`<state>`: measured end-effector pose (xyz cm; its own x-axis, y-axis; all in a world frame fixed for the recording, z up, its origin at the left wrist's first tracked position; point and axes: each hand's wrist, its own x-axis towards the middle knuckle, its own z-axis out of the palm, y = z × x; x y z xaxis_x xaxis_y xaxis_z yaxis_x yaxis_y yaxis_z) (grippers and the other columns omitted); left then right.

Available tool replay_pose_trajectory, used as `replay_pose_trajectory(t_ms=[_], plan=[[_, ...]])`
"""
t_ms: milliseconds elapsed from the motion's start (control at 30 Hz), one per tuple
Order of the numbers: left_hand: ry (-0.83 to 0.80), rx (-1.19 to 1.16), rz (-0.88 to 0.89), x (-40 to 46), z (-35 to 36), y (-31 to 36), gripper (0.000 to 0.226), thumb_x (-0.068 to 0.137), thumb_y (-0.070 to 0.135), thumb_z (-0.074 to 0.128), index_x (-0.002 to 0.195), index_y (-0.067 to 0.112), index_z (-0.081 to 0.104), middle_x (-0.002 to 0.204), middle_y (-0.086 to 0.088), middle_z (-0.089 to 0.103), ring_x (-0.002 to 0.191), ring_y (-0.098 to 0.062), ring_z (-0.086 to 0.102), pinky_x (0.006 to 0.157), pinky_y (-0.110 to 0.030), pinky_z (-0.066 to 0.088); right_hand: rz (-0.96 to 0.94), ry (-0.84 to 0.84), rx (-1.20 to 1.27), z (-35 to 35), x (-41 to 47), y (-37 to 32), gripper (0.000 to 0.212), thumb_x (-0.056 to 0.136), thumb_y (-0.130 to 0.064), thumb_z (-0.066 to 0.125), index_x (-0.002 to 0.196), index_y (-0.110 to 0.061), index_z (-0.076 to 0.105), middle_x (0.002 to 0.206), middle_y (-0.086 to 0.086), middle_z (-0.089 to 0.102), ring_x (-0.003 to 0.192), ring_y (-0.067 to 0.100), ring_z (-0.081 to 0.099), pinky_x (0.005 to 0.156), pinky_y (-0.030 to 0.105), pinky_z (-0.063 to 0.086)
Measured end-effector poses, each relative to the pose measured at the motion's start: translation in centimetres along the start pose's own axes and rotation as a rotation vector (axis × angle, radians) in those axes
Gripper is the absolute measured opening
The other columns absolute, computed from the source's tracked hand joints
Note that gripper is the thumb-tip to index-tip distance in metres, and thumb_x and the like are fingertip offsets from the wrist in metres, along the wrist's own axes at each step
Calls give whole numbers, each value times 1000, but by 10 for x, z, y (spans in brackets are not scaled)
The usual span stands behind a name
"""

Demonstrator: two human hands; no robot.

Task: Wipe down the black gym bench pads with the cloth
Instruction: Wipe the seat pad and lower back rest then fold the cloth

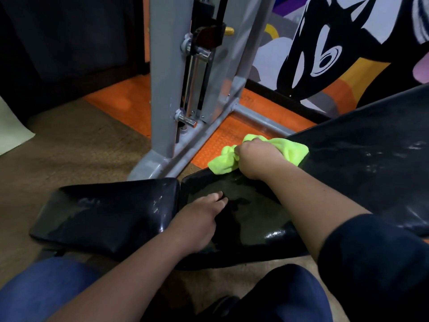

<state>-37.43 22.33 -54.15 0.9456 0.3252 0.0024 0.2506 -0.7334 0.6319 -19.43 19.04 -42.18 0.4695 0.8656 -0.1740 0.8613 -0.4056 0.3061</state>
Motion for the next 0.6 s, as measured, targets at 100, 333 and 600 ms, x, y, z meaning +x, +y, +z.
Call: replay_pose_trajectory(t_ms=[100, 333, 600], plan=[[-2, -11, 1, -2, 0, 0, 69, 90, 1, 41, 151, 31, 29, 160, 12, 18, 146, -15, 21, 117, -33, 25, -116, -22, -34, 9, -8, -4, 24, 86, -9, 42, 100, -17, 60, 105, 7, 64, 101, 27, 56, 76, 39, 51], [4, -36, 22, -4, 2, -1, 72, 88, 1, 41, 151, 30, 26, 161, 12, 17, 146, -15, 20, 117, -29, 23, -106, 7, -9, 8, -12, -9, 30, 86, -10, 44, 107, -17, 64, 107, 7, 65, 101, 27, 56, 80, 40, 52], [438, -184, 43, -12, -6, 5, 26, 88, 9, 54, 110, 19, 64, 111, 10, 55, 103, -11, 53, 86, -34, 47, -134, -69, 48, 4, -32, -11, 21, 85, -14, 46, 98, -21, 61, 105, 4, 64, 105, 27, 56, 84, 42, 53]])
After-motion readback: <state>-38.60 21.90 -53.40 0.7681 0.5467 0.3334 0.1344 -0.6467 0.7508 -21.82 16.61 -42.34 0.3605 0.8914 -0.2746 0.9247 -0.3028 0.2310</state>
